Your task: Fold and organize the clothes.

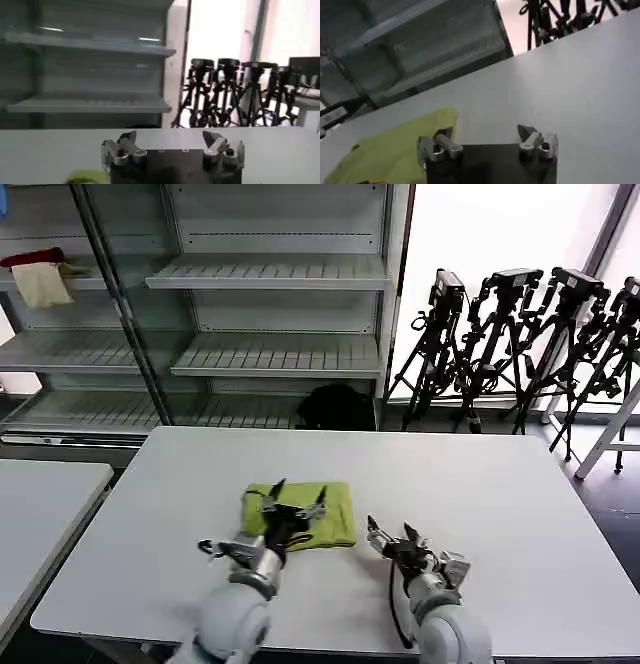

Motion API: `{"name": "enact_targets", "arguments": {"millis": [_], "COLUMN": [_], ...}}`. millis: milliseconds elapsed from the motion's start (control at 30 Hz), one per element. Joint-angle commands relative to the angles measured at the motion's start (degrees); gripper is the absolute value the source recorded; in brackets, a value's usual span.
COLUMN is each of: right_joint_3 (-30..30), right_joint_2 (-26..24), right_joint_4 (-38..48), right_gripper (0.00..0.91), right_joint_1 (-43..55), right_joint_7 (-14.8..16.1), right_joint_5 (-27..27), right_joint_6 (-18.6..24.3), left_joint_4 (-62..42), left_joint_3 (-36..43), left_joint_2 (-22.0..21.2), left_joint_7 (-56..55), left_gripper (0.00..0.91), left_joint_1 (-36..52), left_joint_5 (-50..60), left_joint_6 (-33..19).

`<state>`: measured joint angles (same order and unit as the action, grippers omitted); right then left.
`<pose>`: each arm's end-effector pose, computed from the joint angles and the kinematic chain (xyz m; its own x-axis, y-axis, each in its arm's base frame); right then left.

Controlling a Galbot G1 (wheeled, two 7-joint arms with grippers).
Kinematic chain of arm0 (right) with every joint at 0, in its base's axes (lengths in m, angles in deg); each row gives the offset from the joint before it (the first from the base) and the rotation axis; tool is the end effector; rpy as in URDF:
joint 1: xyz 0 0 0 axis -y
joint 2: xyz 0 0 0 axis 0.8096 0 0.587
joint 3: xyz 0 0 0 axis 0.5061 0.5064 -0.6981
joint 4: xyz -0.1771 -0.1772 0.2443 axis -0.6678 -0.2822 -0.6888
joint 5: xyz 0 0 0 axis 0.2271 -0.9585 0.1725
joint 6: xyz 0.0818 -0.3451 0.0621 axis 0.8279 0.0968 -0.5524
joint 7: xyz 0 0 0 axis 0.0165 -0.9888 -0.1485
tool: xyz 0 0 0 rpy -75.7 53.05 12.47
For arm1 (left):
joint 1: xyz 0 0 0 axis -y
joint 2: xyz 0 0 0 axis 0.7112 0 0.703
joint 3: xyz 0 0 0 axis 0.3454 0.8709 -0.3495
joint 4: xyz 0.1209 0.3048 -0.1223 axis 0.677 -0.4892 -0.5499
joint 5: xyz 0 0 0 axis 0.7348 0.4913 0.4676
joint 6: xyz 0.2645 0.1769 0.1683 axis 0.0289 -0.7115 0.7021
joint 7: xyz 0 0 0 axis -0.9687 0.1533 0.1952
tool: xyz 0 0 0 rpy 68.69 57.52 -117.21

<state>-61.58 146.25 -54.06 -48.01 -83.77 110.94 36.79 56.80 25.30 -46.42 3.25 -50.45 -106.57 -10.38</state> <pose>0.2735 0.0413 -0.2655 -0.9062 -0.2180 0.3624 -0.0439 0.9008 0.4321 0.2821 -0.0594 -0.2453 -0.9544 0.2571 0.1515 0.2488 0.9659 -0.0720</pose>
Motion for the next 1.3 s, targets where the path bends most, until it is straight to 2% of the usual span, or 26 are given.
{"name": "enact_targets", "arguments": {"millis": [33,67,100,167,200,233,267,300,467,800,1000,1300], "right_joint_3": [9.41,9.49,9.71,10.15,10.25,10.42,10.47,10.46,9.87,7.61,4.02,-0.62], "right_joint_2": [5.31,5.41,5.74,6.3,6.56,7.01,7.16,7.37,7.02,3.85,-0.1,-8.73], "right_joint_4": [13.48,13.8,14.6,15.59,15.85,16.36,16.64,17.02,17.03,10.0,3.87,-1.51], "right_gripper": [0.907,0.867,0.766,0.736,0.675,0.554,0.252,0.01,0.0,0.0,0.0,0.0], "right_joint_1": [13.93,14.18,14.77,15.3,15.35,15.62,15.71,15.8,15.15,9.91,6.56,3.95], "right_joint_7": [-8.22,-8.2,-7.98,-7.68,-7.69,-7.73,-7.82,-8.09,-8.73,-11.29,-12.82,-11.16], "right_joint_5": [13.08,13.08,13.15,12.96,12.91,12.64,12.49,12.27,12.15,13.05,15.25,17.3], "right_joint_6": [-2.61,-2.6,-2.62,-2.6,-2.6,-2.6,-2.57,-2.57,-2.52,-2.44,-2.44,-2.45], "left_joint_4": [13.88,14.3,14.6,14.82,14.8,14.76,14.73,14.72,14.53,13.03,12.19,11.34], "left_joint_3": [-23.44,-23.7,-23.97,-24.25,-24.29,-24.22,-24.21,-24.15,-24.03,-22.1,-21.11,-19.86], "left_joint_2": [7.61,7.36,6.91,5.87,5.42,4.82,4.7,4.28,3.67,2.68,2.21,1.29], "left_joint_7": [1.45,1.35,1.29,1.13,0.97,0.85,0.86,0.74,0.73,1.16,1.58,1.6], "left_gripper": [0.907,0.907,0.907,0.907,0.907,0.907,0.907,0.907,0.907,0.907,0.907,0.907], "left_joint_1": [-15.99,-16.93,-17.75,-18.98,-19.37,-19.81,-19.96,-20.19,-20.31,-20.3,-20.25,-19.89], "left_joint_5": [-7.1,-7.08,-7.01,-6.81,-6.72,-6.69,-6.6,-6.42,-6.22,-3.94,-2.88,-2.06], "left_joint_6": [0.02,0.0,-0.06,-0.34,-0.43,-0.65,-0.72,-0.85,-1.08,-2.09,-2.6,-2.96]}}
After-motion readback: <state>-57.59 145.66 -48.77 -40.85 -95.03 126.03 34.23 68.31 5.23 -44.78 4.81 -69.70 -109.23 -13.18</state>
